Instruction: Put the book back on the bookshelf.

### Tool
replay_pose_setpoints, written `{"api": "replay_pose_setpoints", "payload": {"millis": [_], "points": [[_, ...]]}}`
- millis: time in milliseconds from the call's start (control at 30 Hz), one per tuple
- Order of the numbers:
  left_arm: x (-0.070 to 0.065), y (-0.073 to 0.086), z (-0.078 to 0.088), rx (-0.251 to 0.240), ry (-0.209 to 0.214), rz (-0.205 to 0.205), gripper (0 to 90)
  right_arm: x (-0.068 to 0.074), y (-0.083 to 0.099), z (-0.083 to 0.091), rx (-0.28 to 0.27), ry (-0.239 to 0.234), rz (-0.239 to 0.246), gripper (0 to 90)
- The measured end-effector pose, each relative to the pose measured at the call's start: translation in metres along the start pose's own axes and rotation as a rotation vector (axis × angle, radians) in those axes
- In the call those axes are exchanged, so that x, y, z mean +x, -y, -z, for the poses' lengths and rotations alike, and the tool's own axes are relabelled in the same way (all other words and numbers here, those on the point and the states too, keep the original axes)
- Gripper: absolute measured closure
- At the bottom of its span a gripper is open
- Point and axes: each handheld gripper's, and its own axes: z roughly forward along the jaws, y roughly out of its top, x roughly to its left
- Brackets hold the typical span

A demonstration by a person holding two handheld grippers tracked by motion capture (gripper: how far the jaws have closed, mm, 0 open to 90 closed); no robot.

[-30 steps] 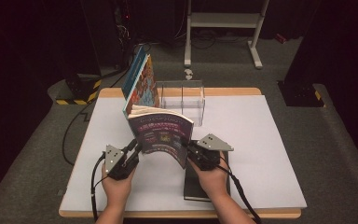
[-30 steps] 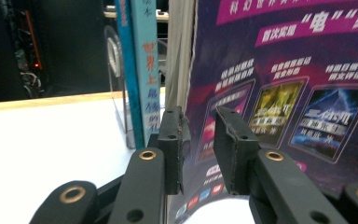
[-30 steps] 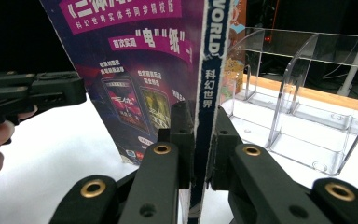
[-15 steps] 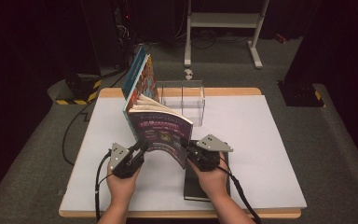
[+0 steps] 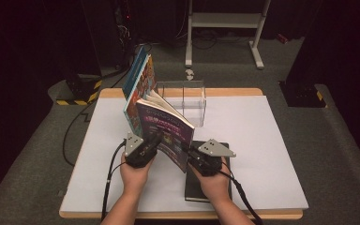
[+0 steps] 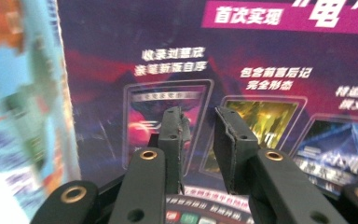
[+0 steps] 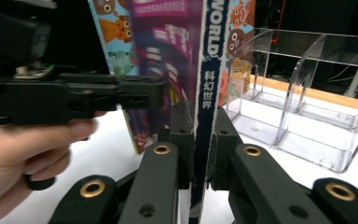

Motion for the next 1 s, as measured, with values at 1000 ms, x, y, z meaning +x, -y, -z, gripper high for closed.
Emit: {"api": "replay_pose_setpoints", "payload": {"millis": [1000], "points": [[-0.008,-0.018,-0.008,-0.011,0.111,0.004,60.2,0.004,0.003,0.002,-0.017,-0.052,-0.006,75.1]]}}
